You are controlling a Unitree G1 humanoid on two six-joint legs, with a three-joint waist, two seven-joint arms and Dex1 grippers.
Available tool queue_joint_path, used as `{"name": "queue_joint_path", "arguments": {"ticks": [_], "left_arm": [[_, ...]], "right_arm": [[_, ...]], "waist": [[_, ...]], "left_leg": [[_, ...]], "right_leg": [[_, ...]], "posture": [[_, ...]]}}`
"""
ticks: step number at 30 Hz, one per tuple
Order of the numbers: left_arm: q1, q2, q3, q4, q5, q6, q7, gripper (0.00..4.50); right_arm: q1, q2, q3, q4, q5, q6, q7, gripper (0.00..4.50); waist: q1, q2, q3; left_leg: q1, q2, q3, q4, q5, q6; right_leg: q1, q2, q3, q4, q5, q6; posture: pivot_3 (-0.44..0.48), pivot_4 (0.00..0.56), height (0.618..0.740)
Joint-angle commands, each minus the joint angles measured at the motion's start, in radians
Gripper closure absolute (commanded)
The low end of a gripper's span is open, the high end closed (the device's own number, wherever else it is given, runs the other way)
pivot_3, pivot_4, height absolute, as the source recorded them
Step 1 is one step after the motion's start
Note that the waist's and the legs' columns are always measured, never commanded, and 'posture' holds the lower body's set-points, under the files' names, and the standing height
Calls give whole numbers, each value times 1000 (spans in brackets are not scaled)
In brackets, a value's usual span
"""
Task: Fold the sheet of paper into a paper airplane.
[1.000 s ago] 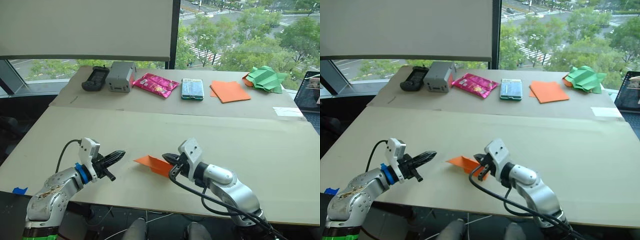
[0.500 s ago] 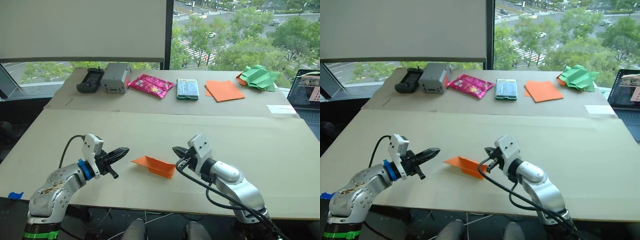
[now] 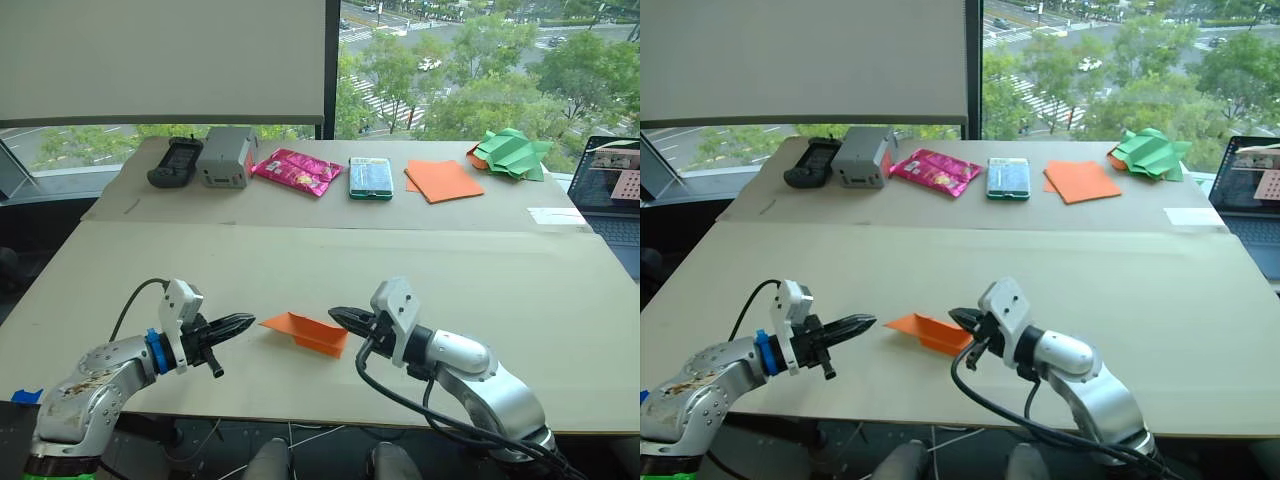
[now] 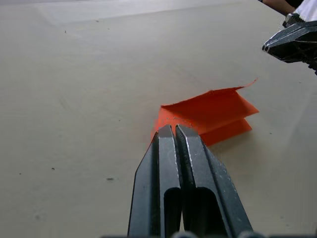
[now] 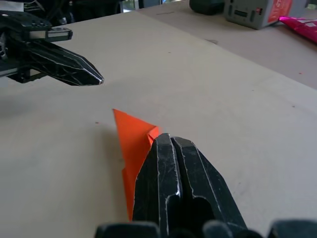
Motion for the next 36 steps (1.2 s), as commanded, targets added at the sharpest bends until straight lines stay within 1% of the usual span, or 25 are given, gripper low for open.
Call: {"name": "queue_joint_path", "arguments": {"ticks": [1, 4, 6, 10, 14, 17, 21, 23, 24, 27, 28, 32, 36], "left_arm": [[5, 31, 53, -55, -41, 10, -22, 4380], [-1, 28, 62, -56, -50, 15, -8, 4380], [-7, 20, 54, -55, -48, 15, 0, 4380], [-2, 6, 36, -61, -37, 5, 6, 4380], [3, 0, 50, -88, -60, 22, 18, 4380], [26, 14, 64, -111, -75, 32, 8, 3538], [36, 15, 75, -120, -93, 36, 12, 2188], [38, 13, 74, -126, -92, 37, 19, 1444], [38, 12, 74, -129, -91, 38, 23, 1176], [44, 12, 69, -135, -83, 36, 30, 176], [46, 13, 69, -136, -81, 36, 33, 28], [45, 12, 67, -139, -82, 35, 41, 28], [42, 6, 62, -143, -85, 33, 50, 28]], "right_arm": [[9, -19, -1, -72, 47, 18, 23, 4477], [8, -32, 29, -77, 33, 18, 21, 4477], [-3, -56, 74, -66, -7, 5, 25, 4477], [-33, -46, 144, -19, -63, -38, 15, 4477], [-52, -40, 154, 7, -100, -70, 4, 4477], [-48, -58, 164, -1, -120, -96, 20, 3554], [-52, -54, 191, 32, -155, -122, 18, 2197], [-55, -47, 201, 50, -167, -126, 13, 1417], [-57, -42, 205, 62, -176, -128, 8, 1187], [-57, -28, 204, 89, -186, -133, 5, 1175], [-58, -20, 199, 102, -186, -134, 2, 1175], [-70, 3, 179, 145, -183, -128, -3, 1175], [-111, 52, 110, 215, -148, -81, -25, 1175]], "waist": [[1, 0, 0], [1, 0, 0], [1, 0, 0], [0, 0, 0], [1, -1, 0], [1, -1, 0], [1, -1, 0], [1, -1, 0], [1, -1, 0], [1, -2, 0], [1, -2, 0], [1, -2, -1], [0, -2, -1]], "left_leg": [[0, 0, 0, 0, 0, 0], [-2, 2, 3, 0, 0, 0], [-3, 4, 6, 0, 0, 0], [-3, 8, 9, 0, 0, 0], [-2, 8, 10, 0, 0, 0], [-1, 8, 10, 0, 0, 0], [-1, 9, 11, 0, 0, 0], [-1, 10, 11, 1, 0, 0], [-1, 10, 11, 1, 0, 0], [-1, 10, 12, 1, 0, 0], [-1, 10, 12, 1, 0, 0], [-1, 10, 12, 1, 0, 0], [-1, 10, 12, 1, 0, 0]], "right_leg": [[0, 0, 0, 0, 0, 0], [0, -2, -3, -2, 0, 0], [0, -2, -5, -2, 0, 0], [0, -2, -7, -3, 0, 0], [-1, -2, -7, -2, 0, 0], [0, -2, -7, -1, 0, 0], [0, -2, -7, 0, 0, 0], [0, -2, -8, 0, 0, 0], [0, -2, -8, 0, 0, 0], [0, -2, -8, 0, 0, 0], [0, -2, -8, 0, 0, 0], [1, -2, -8, 0, 0, 0], [1, -1, -7, 1, 0, 0]], "posture": [[0, 150, 702], [0, 150, 702], [0, 150, 702], [0, 150, 702], [0, 150, 702], [0, 150, 702], [0, 150, 702], [0, 150, 702], [0, 150, 702], [0, 150, 702], [0, 150, 702], [0, 150, 702], [0, 150, 702]]}}
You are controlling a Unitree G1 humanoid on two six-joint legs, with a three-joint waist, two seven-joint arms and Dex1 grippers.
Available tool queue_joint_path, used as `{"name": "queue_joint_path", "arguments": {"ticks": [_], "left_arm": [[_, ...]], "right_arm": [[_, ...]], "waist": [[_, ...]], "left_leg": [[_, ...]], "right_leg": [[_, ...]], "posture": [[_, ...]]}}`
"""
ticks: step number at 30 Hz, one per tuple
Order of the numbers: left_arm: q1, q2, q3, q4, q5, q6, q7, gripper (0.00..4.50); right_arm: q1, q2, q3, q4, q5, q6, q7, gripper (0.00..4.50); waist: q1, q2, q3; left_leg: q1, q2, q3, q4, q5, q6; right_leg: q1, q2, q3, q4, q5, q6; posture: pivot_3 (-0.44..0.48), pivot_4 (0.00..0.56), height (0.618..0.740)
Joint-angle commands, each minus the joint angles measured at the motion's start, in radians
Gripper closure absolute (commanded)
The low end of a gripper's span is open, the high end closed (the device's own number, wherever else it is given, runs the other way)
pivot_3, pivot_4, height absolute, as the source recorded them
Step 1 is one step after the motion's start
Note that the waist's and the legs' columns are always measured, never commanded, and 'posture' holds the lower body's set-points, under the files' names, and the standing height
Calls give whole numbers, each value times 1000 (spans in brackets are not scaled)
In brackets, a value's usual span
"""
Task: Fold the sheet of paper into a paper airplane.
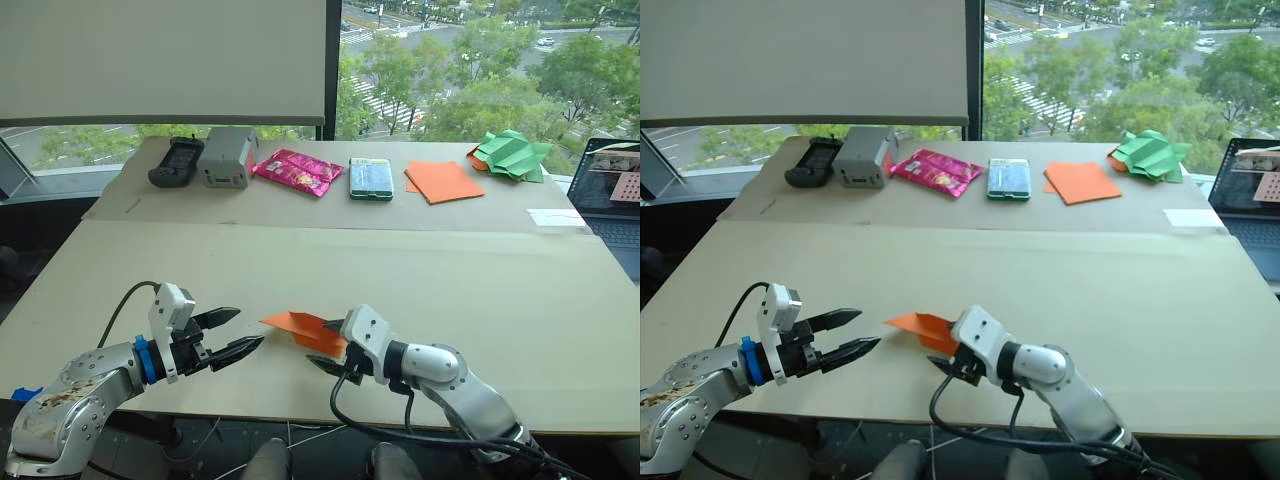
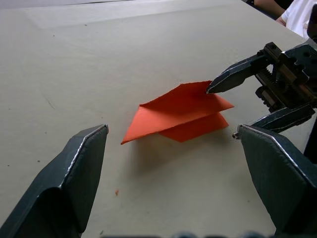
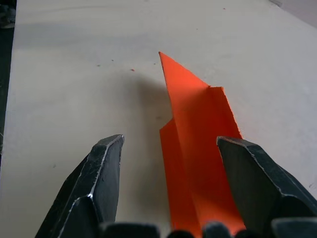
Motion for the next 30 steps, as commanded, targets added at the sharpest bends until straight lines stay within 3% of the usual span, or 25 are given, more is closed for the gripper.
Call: {"name": "queue_joint_path", "arguments": {"ticks": [1, 5, 21, 30], "left_arm": [[-5, 0, 13, -45, -17, -6, 6, 28], [-3, -5, 11, -48, -15, -10, 10, 28], [7, -5, 12, -42, -1, -26, 2, 28], [19, -10, 11, -48, 1, -32, 5, 0]], "right_arm": [[-42, 41, -91, 25, 51, 34, -25, 1175], [-75, 82, -167, 43, 126, 123, -31, 1175], [-91, -24, -85, 58, 46, 45, 45, 1175], [-91, -27, -67, 87, 23, 39, 50, 4070]], "waist": [[0, 0, 0], [0, 0, 0], [0, 0, 0], [0, 0, 0]], "left_leg": [[0, 0, 0, 0, 0, 0], [1, 0, 0, 0, 1, 1], [1, 0, 0, 0, 3, 5], [1, 0, 0, 0, 3, 5]], "right_leg": [[0, 0, 0, 0, 0, 0], [1, 1, 0, 1, 0, 0], [1, 1, 1, 2, 0, 0], [1, 1, 1, 3, 0, 0]], "posture": [[0, 150, 702], [0, 150, 702], [0, 150, 702], [0, 150, 702]]}}
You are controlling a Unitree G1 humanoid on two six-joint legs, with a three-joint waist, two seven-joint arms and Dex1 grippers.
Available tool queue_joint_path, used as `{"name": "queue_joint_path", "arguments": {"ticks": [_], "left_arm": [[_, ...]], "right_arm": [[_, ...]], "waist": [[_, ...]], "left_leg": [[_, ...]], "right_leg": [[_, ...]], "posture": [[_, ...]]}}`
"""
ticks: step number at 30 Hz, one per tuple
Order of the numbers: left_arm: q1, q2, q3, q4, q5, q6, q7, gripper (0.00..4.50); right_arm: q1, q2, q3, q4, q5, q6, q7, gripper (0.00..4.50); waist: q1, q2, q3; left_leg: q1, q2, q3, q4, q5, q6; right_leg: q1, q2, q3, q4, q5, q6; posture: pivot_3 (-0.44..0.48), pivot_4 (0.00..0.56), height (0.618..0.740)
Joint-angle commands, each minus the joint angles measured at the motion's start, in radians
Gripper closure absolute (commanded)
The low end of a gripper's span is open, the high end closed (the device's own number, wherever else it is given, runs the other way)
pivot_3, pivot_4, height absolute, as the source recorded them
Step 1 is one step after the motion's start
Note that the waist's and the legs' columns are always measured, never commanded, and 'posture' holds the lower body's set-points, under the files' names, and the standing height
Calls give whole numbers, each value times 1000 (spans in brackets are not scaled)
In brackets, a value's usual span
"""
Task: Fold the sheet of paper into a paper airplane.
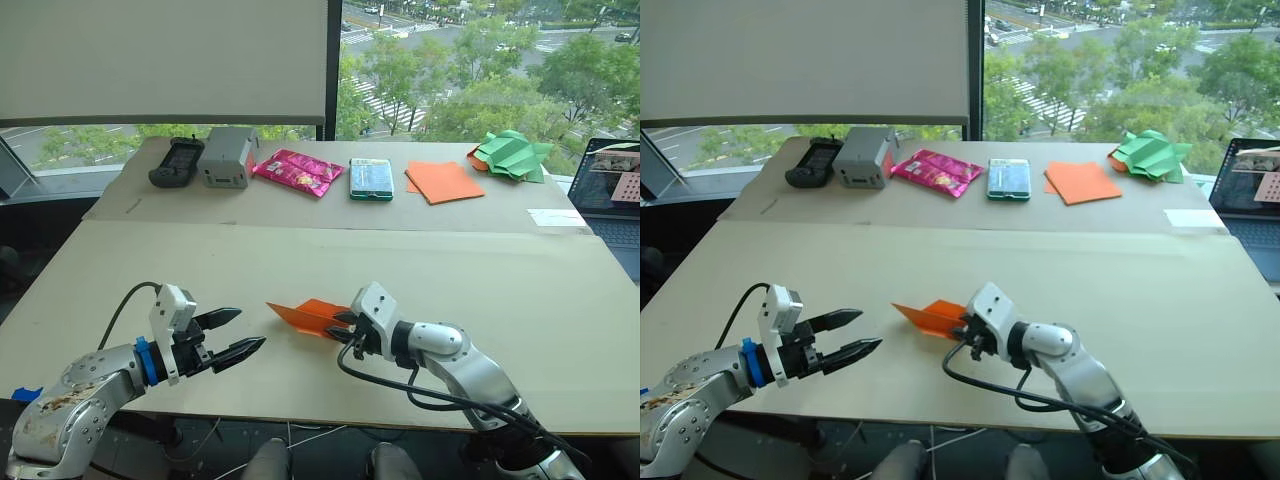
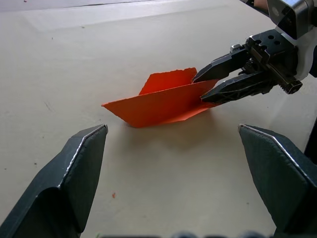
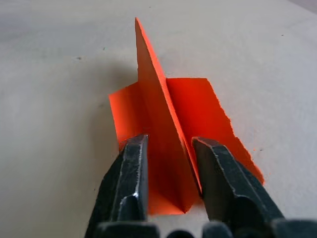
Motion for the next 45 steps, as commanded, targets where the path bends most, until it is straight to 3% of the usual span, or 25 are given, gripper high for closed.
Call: {"name": "queue_joint_path", "arguments": {"ticks": [1, 8, 11, 16, 19, 21, 34, 38, 45], "left_arm": [[-4, -2, 12, -33, -4, -25, 0, 0], [-26, -4, 16, -52, -33, -12, 0, 0], [-53, -8, 13, -70, -63, 6, 6, 0], [-88, -13, 0, -104, -103, 27, 27, 0], [-107, -30, -27, -126, -114, 36, 49, 0], [-116, -41, -42, -128, -116, 39, 57, 0], [-140, -38, -74, -136, -124, 50, 64, 0], [-156, -17, -73, -139, -117, 45, 61, 0], [-163, 5, -58, -123, -112, 37, 64, 0]], "right_arm": [[-12, -4, -2, -15, -4, -23, 10, 4465], [-1, -7, -14, -33, -16, -22, 3, 4487], [-8, 32, -117, -63, 34, -10, -49, 4487], [-79, 87, -365, 8, 11, 23, -289, 4487], [-120, 70, -511, 82, -75, 99, -496, 4487], [-124, 56, -555, 120, -104, 120, -554, 4487], [-118, 24, -543, 219, -106, 175, -531, 4487], [-120, 22, -557, 207, -97, 156, -528, 3316], [-132, 44, -577, 92, -2, 39, -444, 756]], "waist": [[1, 0, 0], [1, 0, 0], [2, 0, 0], [1, 0, 0], [10, 0, -1], [15, 0, -1], [-3, 2, -2], [-1, 2, -2], [-3, 3, -1]], "left_leg": [[0, 0, 0, 0, 0, 0], [0, 0, 0, 0, 0, 0], [0, 0, 0, 0, 0, 0], [0, 0, 0, 1, 1, 1], [0, -1, 1, 1, 5, 7], [0, 0, 2, 1, 8, 11], [0, 0, 5, 1, 13, 18], [0, 0, 5, 1, 13, 18], [-1, 0, 5, 1, 13, 18]], "right_leg": [[0, 0, 0, 0, 0, 0], [1, 0, 0, 0, 0, 0], [1, 0, 0, 1, 0, 0], [1, 0, 1, 1, 0, 1], [2, 0, 1, 2, 1, 1], [2, 0, 1, 3, 2, -1], [2, 0, 3, 8, 1, -4], [2, 0, 3, 8, 1, -4], [2, 0, 3, 8, 1, -4]], "posture": [[0, 150, 702], [0, 150, 702], [0, 150, 702], [0, 150, 702], [0, 150, 702], [0, 150, 702], [0, 150, 702], [0, 150, 702], [0, 150, 702]]}}
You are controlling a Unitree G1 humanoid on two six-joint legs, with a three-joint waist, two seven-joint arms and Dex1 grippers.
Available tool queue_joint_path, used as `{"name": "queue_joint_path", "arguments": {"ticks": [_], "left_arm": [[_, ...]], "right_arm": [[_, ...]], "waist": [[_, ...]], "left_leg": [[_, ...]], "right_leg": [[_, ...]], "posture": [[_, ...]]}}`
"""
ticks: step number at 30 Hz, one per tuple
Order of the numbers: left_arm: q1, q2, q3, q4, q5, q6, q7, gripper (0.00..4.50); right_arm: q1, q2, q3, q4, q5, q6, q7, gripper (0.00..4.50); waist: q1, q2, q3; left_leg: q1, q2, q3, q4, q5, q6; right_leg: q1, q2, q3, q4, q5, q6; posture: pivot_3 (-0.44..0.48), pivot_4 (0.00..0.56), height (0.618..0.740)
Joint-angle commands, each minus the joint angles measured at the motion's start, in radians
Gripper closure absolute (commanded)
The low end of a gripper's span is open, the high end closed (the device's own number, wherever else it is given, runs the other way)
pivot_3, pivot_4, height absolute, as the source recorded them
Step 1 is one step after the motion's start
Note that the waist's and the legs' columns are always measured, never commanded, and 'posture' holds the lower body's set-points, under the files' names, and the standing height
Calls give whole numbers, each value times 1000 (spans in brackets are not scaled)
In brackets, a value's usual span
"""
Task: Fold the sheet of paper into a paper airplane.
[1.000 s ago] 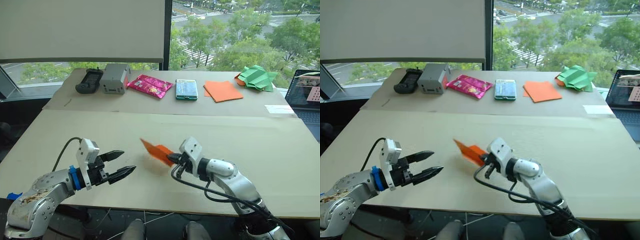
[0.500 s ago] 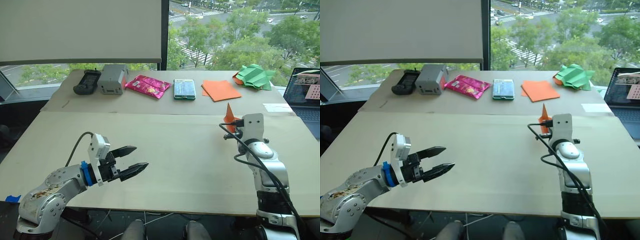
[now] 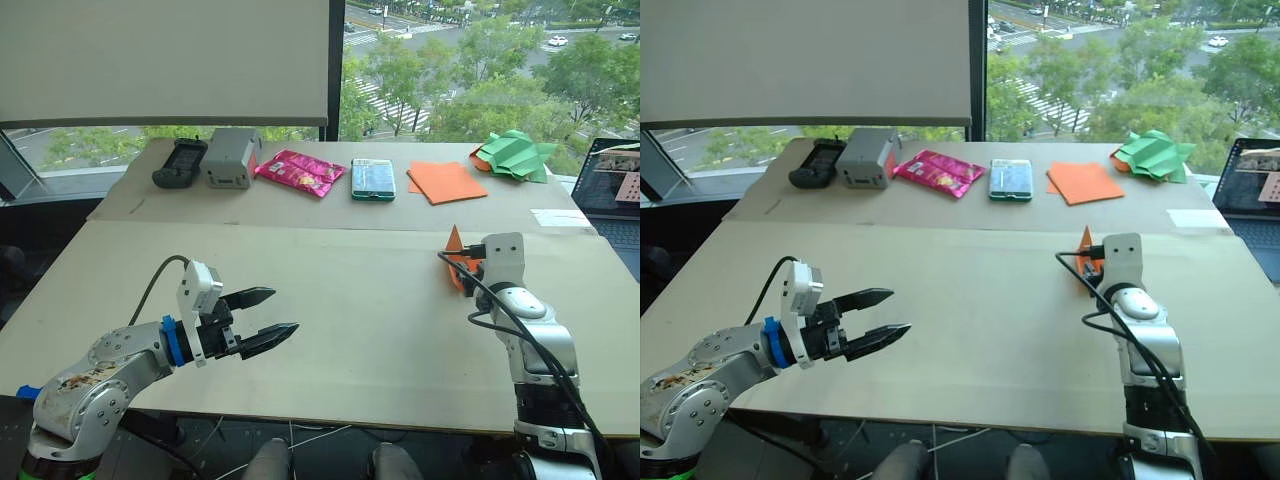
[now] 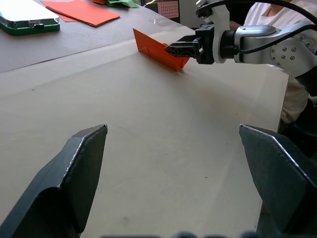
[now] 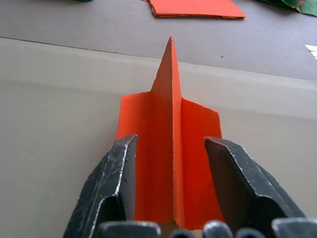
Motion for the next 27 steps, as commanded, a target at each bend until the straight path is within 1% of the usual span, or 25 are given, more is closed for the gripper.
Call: {"name": "queue_joint_path", "arguments": {"ticks": [1, 2, 3, 6, 9, 10, 11, 14, 18, 27], "left_arm": [[-4, 12, 29, -2, 12, -22, 2, 0], [-8, -8, 40, 32, 47, -55, 31, 0], [-17, -30, 49, 68, 81, -82, 68, 0], [-32, -80, 60, 137, 158, -146, 134, 0], [-35, -123, 73, 192, 199, -196, 168, 0], [-29, -127, 74, 205, 214, -211, 168, 0], [-25, -130, 74, 214, 226, -222, 168, 0], [-11, -138, 79, 232, 232, -235, 156, 0], [-8, -144, 76, 256, 248, -255, 147, 0], [-22, -155, 64, 296, 282, -295, 129, 0]], "right_arm": [[-17, 8, -8, -135, 79, -117, 82, 400], [3, 19, 22, -181, 131, -136, 154, 57], [30, 17, 62, -226, 165, -158, 221, 18], [111, -4, 150, -300, 218, -166, 347, 18], [197, -40, 237, -318, 215, -157, 415, 18], [212, -38, 243, -303, 204, -170, 409, 18], [220, -37, 245, -291, 197, -182, 403, 18], [243, -32, 257, -263, 165, -221, 385, 18], [250, -19, 257, -247, 164, -239, 378, 18], [260, -26, 256, -249, 153, -249, 365, 18]], "waist": [[-3, 0, 0], [-5, 0, 0], [-6, 1, 0], [-4, -1, 0], [4, -2, 0], [5, -2, 0], [5, -1, 0], [4, -1, 0], [3, -1, 0], [2, -1, 0]], "left_leg": [[0, 0, 0, 0, 0, 0], [0, 0, 0, 0, 0, 0], [0, 0, 0, 0, 0, 0], [4, 2, 0, 0, 0, 0], [4, 3, 0, 0, -1, -1], [2, 3, 0, 0, -4, -6], [1, 2, 0, 0, -5, -8], [-1, 1, 0, 0, -5, -8], [-1, 1, 0, 0, -5, -8], [0, 1, 0, 0, -5, -8]], "right_leg": [[0, 0, 0, 0, 0, 0], [1, 0, 0, 0, 0, 0], [2, 0, 0, 1, 0, 0], [3, 1, -1, 1, 0, 0], [4, 1, -1, -1, -1, -1], [5, 1, -1, -3, -1, -1], [5, 1, -1, -4, -1, 0], [4, 1, 0, -7, 0, 1], [4, 1, 0, -7, 0, 1], [5, 1, -1, -7, 0, 1]], "posture": [[0, 150, 702], [0, 150, 702], [0, 150, 702], [0, 150, 702], [0, 150, 702], [0, 150, 702], [0, 150, 702], [0, 150, 702], [0, 150, 702], [0, 150, 702]]}}
